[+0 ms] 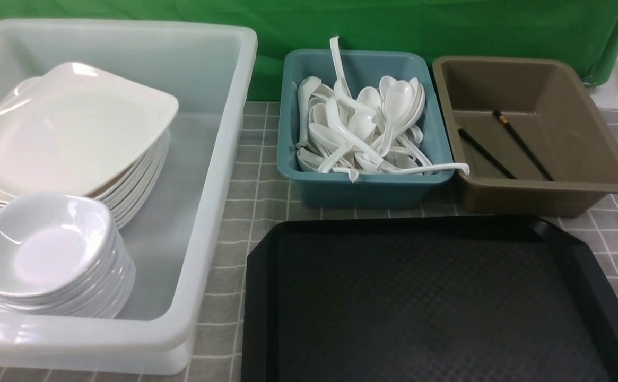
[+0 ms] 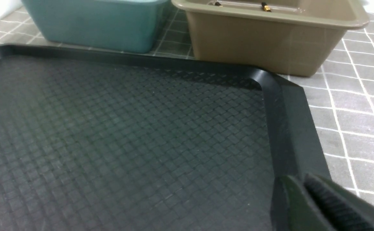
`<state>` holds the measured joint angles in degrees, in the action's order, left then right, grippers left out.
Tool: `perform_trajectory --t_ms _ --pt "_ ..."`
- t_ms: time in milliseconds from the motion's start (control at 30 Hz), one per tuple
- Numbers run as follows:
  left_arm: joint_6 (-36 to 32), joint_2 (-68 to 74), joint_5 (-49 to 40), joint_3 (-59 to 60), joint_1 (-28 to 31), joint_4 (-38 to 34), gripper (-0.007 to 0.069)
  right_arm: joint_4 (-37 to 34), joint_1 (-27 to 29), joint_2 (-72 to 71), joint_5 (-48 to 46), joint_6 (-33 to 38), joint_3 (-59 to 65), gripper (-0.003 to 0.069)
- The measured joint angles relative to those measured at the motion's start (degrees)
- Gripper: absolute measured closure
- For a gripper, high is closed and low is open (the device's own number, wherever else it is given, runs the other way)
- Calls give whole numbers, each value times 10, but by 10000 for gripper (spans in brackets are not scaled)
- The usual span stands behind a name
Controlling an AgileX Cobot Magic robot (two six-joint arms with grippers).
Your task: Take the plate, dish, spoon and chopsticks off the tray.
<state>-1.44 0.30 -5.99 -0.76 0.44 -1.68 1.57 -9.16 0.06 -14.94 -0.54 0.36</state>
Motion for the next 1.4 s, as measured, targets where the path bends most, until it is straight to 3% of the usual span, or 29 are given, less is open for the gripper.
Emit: perform_trajectory --t_ms 67,1400 --pt "14 -3 -61 11 1 2 615 -1 0 0 2 0 0 566" --pt "27 -3 -36 11 1 3 615 -1 0 0 4 0 1 484"
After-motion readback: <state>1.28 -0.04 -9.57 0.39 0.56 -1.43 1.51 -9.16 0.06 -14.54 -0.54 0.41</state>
